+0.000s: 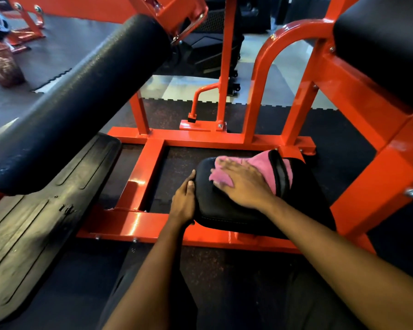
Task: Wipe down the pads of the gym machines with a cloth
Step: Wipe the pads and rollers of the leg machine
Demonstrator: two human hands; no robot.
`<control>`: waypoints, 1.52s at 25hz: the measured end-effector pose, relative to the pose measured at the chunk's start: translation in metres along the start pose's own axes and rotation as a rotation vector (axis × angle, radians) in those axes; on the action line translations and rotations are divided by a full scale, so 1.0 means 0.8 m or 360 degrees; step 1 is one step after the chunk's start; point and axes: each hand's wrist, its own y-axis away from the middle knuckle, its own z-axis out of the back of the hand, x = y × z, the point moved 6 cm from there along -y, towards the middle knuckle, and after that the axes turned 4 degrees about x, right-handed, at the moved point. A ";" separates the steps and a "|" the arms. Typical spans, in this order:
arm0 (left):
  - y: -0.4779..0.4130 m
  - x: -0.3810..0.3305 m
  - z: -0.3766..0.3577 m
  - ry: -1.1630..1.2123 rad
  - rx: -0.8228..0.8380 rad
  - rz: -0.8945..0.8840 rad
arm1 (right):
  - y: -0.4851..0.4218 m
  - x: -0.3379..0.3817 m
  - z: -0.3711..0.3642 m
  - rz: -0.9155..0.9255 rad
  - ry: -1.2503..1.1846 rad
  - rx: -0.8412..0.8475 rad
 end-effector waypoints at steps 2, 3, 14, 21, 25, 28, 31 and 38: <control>-0.009 0.001 0.012 -0.0218 0.0230 0.0194 | 0.030 0.025 -0.003 0.0157 -0.0074 0.0017; -0.014 -0.002 0.021 -0.0357 0.0281 0.0204 | 0.042 0.035 -0.004 0.0205 -0.0114 -0.0002; 0.036 -0.179 0.033 0.0046 0.0642 -0.0546 | 0.088 0.039 0.091 -0.0318 -0.2828 -0.0623; 0.035 -0.259 0.061 -0.0405 0.0284 -0.0673 | 0.101 0.026 0.119 -0.0301 -0.2640 -0.0931; 0.014 -0.188 0.032 -0.1042 -0.0009 -0.0192 | 0.126 -0.052 0.058 -0.1232 -0.1752 -0.0902; 0.036 -0.117 -0.017 -0.1321 0.0006 0.0129 | 0.183 -0.105 0.040 -0.1959 -0.0901 -0.1136; 0.043 -0.082 -0.043 -0.1090 0.0168 0.0232 | 0.193 -0.122 0.035 -0.2128 -0.0648 -0.1027; 0.008 -0.081 -0.050 -0.1297 -0.0138 0.0228 | 0.177 -0.119 0.020 -0.2194 -0.0110 -0.0956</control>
